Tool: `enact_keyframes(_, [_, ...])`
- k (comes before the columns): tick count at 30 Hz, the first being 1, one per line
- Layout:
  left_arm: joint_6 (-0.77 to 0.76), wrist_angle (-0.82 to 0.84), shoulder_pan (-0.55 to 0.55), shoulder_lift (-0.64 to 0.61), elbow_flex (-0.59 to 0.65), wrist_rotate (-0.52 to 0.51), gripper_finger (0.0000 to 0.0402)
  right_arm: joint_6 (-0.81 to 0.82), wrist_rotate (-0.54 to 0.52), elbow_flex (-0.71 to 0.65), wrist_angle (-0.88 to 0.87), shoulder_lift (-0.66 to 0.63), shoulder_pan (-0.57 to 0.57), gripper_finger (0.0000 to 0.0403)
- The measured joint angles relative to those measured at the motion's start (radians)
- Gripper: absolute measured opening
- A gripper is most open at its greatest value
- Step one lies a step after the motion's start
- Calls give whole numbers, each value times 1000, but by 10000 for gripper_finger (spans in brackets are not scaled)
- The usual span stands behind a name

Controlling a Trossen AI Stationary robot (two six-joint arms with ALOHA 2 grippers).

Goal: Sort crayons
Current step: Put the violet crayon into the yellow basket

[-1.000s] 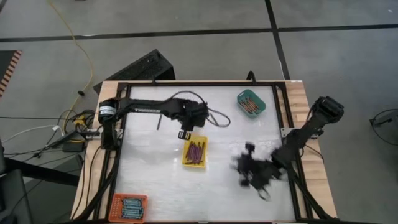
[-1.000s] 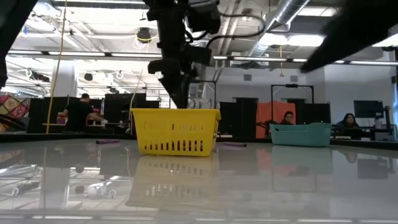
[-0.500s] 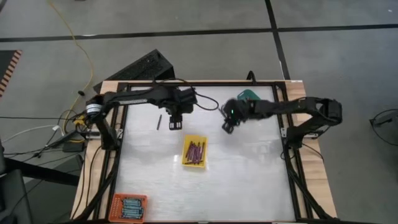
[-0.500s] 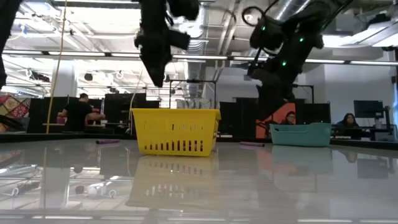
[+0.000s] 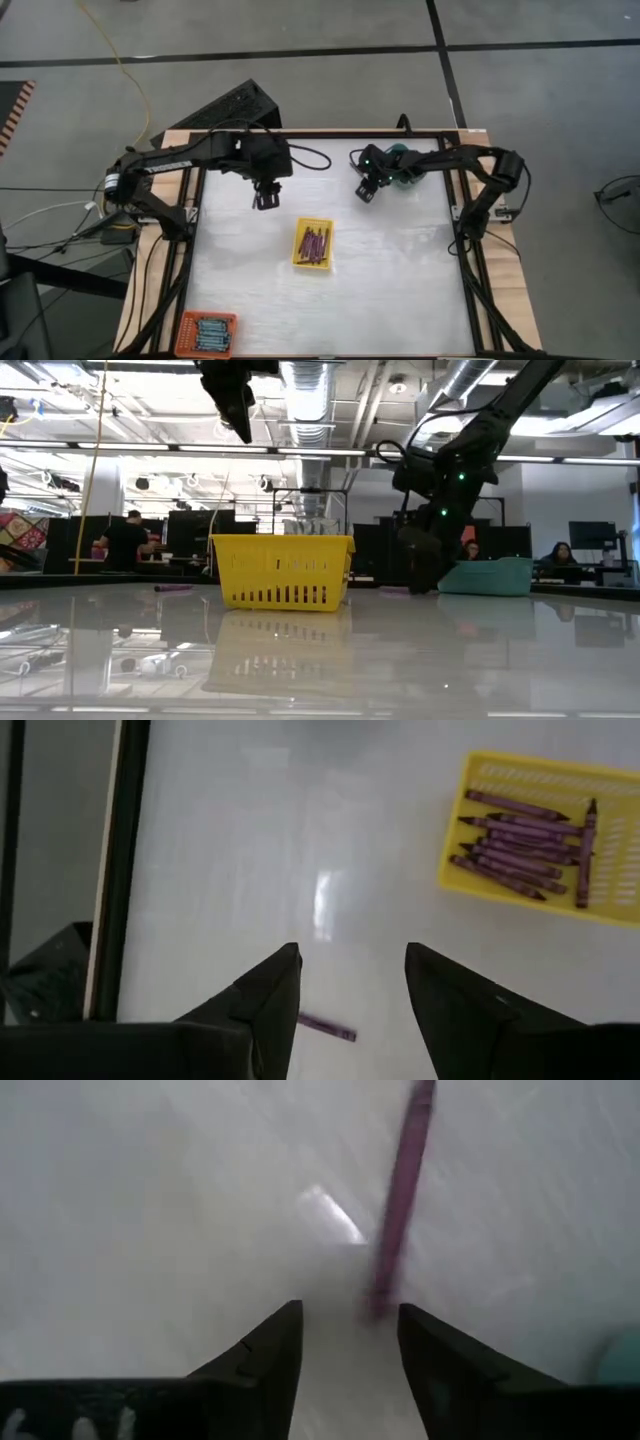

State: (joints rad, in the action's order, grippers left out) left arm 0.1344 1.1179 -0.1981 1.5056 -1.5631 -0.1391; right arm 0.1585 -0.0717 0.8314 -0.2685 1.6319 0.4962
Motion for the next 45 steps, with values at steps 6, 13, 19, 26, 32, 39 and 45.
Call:
enact_keyframes(6, [-8, 41, 47, -10, 0, -9, 171, 17, -6, -1, 24, 39, -13, 164])
enact_keyframes(13, [-8, 52, 65, -10, 0, -38, 171, 27, -10, 15, 0, -38, -19, 121])
enact_keyframes(19, [-13, 52, 65, -10, 0, -37, 171, 23, -47, 54, -5, -64, 22, 188])
enact_keyframes(26, [-17, 52, 73, -10, 1, -24, 171, 42, -54, 63, 2, -53, 99, 246])
enact_keyframes(32, [-11, 51, 82, -10, 1, -24, 171, 2, -33, 85, 6, -16, 173, 219])
enact_keyframes(39, [-13, 50, 95, -10, 1, -24, 171, -33, 14, 172, -91, 104, 181, 189])
enact_keyframes(45, [-16, 51, 98, -10, 1, -25, 171, -40, 2, 193, -78, 117, 168, 142])
